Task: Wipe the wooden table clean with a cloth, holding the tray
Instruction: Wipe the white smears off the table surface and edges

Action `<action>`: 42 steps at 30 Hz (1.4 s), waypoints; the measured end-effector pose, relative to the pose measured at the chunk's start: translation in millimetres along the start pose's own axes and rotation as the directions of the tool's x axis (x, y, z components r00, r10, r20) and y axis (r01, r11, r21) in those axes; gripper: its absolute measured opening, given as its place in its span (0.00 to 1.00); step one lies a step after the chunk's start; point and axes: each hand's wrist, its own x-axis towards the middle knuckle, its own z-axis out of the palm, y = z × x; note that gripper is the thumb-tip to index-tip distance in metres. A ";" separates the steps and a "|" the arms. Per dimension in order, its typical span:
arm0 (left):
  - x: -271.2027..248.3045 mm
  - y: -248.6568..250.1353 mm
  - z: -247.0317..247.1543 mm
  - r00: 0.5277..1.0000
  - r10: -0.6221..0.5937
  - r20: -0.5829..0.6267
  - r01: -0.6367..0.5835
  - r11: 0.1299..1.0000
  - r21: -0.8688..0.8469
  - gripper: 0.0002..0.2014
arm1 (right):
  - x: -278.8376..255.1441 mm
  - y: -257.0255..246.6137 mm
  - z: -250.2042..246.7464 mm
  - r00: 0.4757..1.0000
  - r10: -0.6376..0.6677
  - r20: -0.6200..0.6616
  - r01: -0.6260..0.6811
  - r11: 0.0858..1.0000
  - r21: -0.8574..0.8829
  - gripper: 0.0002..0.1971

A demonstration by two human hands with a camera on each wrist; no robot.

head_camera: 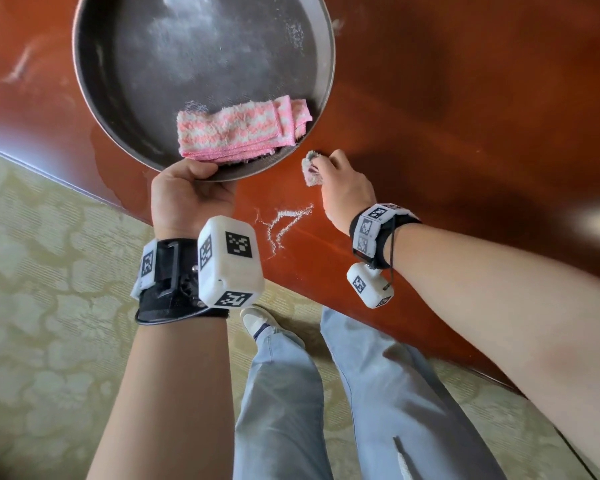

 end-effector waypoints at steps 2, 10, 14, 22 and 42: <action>-3.3 3.7 -6.5 1.000 0.007 0.008 -0.007 1.000 0.000 0.16 | -0.4 0.4 -0.7 1.000 -0.014 -0.004 0.014 1.000 0.019 0.16; -13.1 5.8 -23.5 0.999 -0.018 0.030 0.020 0.997 -0.073 0.18 | 1.8 55.5 -36.8 0.927 0.198 -0.319 -0.127 0.965 0.231 0.15; -15.8 9.8 -31.4 0.999 -0.028 0.044 0.032 0.994 -0.106 0.18 | -2.8 68.9 -35.8 0.919 0.282 -0.276 -0.268 0.959 0.087 0.16; -17.9 31.2 -72.2 0.999 -0.031 0.030 0.034 0.992 -0.121 0.18 | -14.9 15.8 8.1 0.938 0.255 -0.235 -0.263 0.965 -0.002 0.19; -22.9 27.6 -60.4 1.000 0.022 0.019 -0.017 0.978 -0.206 0.19 | 15.7 2.0 -30.4 0.956 0.131 -0.263 -0.047 0.952 0.303 0.15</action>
